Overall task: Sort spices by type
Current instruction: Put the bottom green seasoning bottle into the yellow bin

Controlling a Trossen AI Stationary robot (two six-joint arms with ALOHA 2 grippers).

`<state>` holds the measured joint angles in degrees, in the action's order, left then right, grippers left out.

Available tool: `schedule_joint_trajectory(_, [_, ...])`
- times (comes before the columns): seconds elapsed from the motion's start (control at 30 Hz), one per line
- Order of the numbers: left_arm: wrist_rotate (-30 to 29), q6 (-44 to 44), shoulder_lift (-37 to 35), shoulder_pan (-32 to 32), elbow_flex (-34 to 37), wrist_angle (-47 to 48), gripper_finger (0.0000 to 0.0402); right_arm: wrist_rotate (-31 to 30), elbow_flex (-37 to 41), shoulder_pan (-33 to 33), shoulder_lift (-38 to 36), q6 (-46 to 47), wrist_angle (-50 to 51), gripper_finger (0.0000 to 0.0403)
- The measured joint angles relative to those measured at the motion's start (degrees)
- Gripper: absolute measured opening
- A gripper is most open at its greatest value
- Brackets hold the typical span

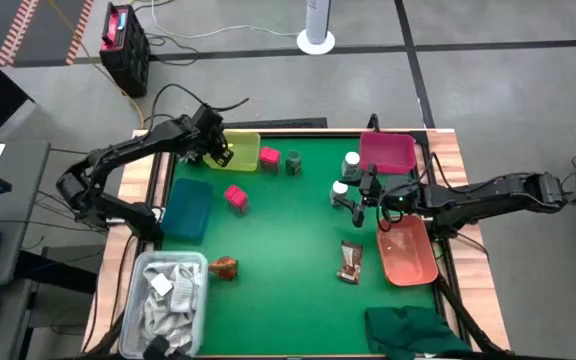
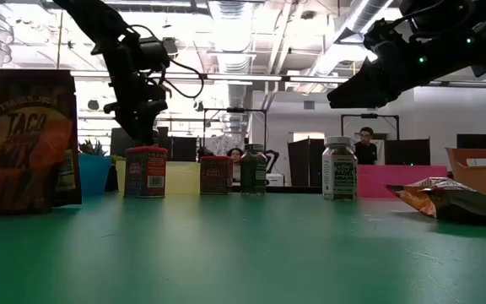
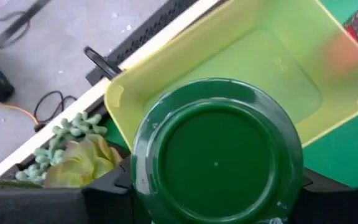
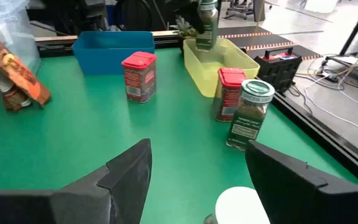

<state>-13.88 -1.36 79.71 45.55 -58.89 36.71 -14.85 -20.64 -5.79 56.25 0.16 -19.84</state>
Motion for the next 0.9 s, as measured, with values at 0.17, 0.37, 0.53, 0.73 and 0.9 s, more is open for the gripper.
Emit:
schedule_joint_trajectory(0.17, [0.3,-2.6,0.5,-1.4,-1.4,3.1,0.0192,0.0,0.0,0.0,0.0,0.2,0.0,0.0286])
schedule_joint_trajectory(0.37, [0.3,-8.7,0.1,-1.6,-1.4,5.7,0.0192,0.0,0.0,0.1,0.0,0.2,-1.3,0.0286])
schedule_joint_trajectory(0.53, [-0.6,-12.8,1.0,-3.0,-1.4,5.5,0.0192,1.5,0.0,1.5,0.0,0.4,-3.6,0.0286])
schedule_joint_trajectory(0.73, [-4.5,-17.9,1.0,-5.0,-1.4,1.7,0.0192,3.2,0.0,3.8,0.0,0.0,-3.6,0.0286])
schedule_joint_trajectory(0.9, [-4.8,-20.6,1.0,-5.7,-1.4,1.7,0.0192,3.2,0.0,5.8,0.0,-0.5,-3.4,0.0286])
